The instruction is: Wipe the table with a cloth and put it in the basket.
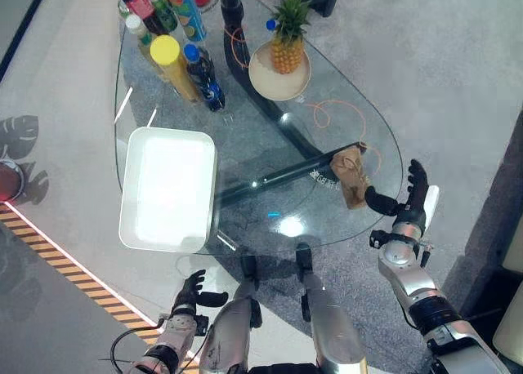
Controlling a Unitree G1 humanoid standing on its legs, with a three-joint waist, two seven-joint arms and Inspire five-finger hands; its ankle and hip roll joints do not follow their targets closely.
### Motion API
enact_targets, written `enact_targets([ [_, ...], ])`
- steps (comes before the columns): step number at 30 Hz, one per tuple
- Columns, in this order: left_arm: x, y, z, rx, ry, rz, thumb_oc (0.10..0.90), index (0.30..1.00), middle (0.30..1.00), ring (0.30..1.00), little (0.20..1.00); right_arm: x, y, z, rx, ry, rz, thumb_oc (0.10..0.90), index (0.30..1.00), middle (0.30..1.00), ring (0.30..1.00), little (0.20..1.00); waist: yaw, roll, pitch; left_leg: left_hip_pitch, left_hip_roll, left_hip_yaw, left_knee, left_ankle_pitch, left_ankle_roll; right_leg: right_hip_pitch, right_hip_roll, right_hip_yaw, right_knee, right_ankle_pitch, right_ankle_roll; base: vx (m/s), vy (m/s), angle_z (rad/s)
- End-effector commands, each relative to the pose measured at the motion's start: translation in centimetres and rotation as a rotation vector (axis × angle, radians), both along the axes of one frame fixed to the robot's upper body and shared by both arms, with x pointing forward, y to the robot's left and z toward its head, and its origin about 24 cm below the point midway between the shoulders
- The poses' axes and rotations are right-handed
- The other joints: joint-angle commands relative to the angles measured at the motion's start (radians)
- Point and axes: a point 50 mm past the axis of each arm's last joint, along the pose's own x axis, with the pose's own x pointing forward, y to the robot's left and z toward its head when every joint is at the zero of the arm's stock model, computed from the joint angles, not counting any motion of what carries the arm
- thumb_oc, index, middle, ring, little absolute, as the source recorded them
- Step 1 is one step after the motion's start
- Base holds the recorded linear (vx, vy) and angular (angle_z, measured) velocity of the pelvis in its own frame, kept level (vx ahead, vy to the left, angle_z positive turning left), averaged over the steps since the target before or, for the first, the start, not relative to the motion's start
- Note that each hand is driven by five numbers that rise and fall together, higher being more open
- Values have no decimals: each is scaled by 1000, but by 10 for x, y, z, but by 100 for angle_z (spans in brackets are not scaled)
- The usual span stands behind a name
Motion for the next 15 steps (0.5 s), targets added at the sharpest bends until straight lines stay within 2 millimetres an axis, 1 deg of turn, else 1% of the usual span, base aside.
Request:
enact_targets([
  [1,-12,-7,-9,-24,24,50,800,900,900,900,900,6,-22,62,-117,-215,-92,800,900,900,900,900,-17,14,-9,-146,-69,-107,186,-90,3,-123,15,-68,126,-31,-24,-26,62,-4],
  [4,-9,-12,-8,-30,17,53,800,900,900,900,900,12,-25,72,-116,-231,-103,800,900,900,900,900,-13,27,-9,-214,-76,-109,233,-92,2,-186,14,-78,174,-42,-32,-17,51,-7],
  [5,-9,-14,-7,-28,13,53,800,900,900,900,900,15,-25,77,-115,-244,-94,800,900,900,900,900,-8,33,-9,-250,-81,-112,258,-93,3,-220,9,-85,200,-48,-35,-4,29,-4],
  [6,-8,-14,-7,-27,12,53,800,900,900,900,900,15,-25,78,-115,-245,-92,800,900,900,900,900,-8,34,-9,-256,-81,-112,262,-94,3,-226,8,-86,204,-49,-36,0,0,0],
  [9,-6,-16,-6,-29,11,45,800,900,900,900,900,19,-22,93,-102,-289,-76,800,900,900,900,900,-1,47,-9,-335,-89,-113,309,-92,5,-305,6,-96,251,-57,-44,5,24,0],
  [10,-6,-16,-6,-30,10,44,800,900,900,900,900,20,-21,95,-104,-294,-74,800,900,900,900,900,-1,48,-9,-343,-89,-114,314,-92,5,-312,6,-97,255,-57,-45,12,33,7],
  [11,-6,-17,-6,-36,10,45,800,900,900,900,900,21,-19,101,-109,-311,-68,800,900,900,900,900,1,52,-9,-370,-91,-115,327,-91,5,-338,6,-98,267,-58,-47,11,23,7],
  [15,-6,-20,-6,-48,12,52,800,900,900,900,900,23,-11,108,-104,-326,-38,800,900,900,900,900,4,57,-9,-413,-91,-117,351,-96,6,-383,8,-101,293,-64,-51,21,25,5],
])
